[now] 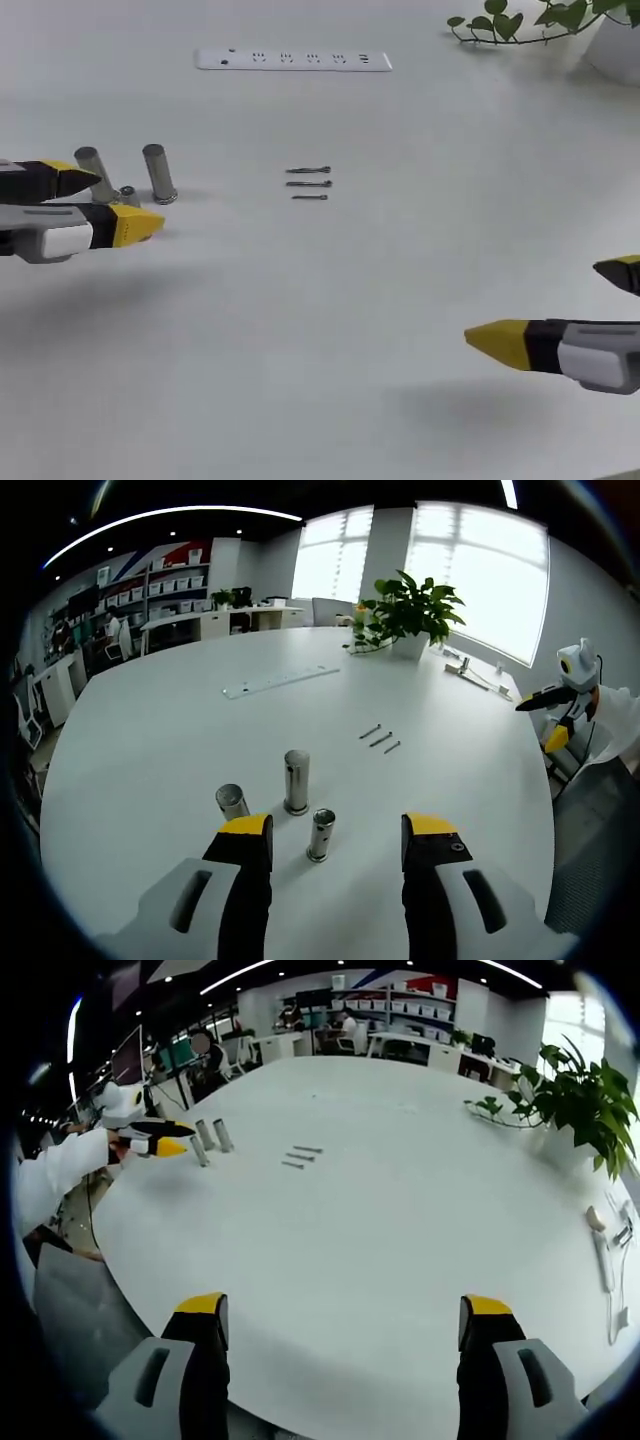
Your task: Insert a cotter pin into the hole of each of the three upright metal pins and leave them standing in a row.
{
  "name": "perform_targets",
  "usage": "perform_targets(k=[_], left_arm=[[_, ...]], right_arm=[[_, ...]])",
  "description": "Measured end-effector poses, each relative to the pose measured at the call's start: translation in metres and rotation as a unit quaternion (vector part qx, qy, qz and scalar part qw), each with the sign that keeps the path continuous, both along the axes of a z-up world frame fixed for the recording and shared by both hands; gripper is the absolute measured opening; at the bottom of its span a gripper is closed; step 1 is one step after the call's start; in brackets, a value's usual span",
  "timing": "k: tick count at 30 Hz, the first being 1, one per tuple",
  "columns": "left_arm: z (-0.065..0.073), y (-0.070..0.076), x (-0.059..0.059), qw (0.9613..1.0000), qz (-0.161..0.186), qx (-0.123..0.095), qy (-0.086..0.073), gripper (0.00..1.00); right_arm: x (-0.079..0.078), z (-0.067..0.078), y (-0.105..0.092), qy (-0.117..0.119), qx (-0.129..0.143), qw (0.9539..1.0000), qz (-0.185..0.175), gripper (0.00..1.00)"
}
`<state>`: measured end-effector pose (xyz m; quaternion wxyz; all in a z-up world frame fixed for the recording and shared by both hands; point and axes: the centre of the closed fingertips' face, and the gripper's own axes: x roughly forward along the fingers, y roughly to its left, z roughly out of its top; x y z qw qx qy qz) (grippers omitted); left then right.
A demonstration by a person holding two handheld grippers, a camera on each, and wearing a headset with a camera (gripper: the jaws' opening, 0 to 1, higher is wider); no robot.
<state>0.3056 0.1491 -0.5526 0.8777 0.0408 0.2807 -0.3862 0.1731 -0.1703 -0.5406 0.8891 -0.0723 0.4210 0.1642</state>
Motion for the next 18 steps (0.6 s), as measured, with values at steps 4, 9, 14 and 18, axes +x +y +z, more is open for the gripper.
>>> perform_targets(k=[4,9,14,18], left_arm=[[-0.0021,-0.0009,0.0026,0.9999,-0.006,0.007,-0.007,0.41],[-0.0025,-0.0077,-0.0027,0.9998,-0.017,0.007,-0.003,0.35],[-0.0049,-0.0086,-0.0034,0.9997,-0.022,0.011,-0.002,0.31],[-0.0051,-0.0089,-0.0025,0.9997,-0.023,0.011,-0.003,0.26]], right_arm=[[0.0015,0.0003,-0.0019,0.000,-0.002,1.0000,-0.004,0.94],[0.0028,0.0009,-0.0020,0.000,-0.003,1.0000,-0.002,0.94],[0.0034,0.0007,-0.0004,0.002,-0.004,1.0000,0.000,0.93],[0.0037,0.0004,0.0008,0.003,-0.004,1.0000,0.001,0.93]])
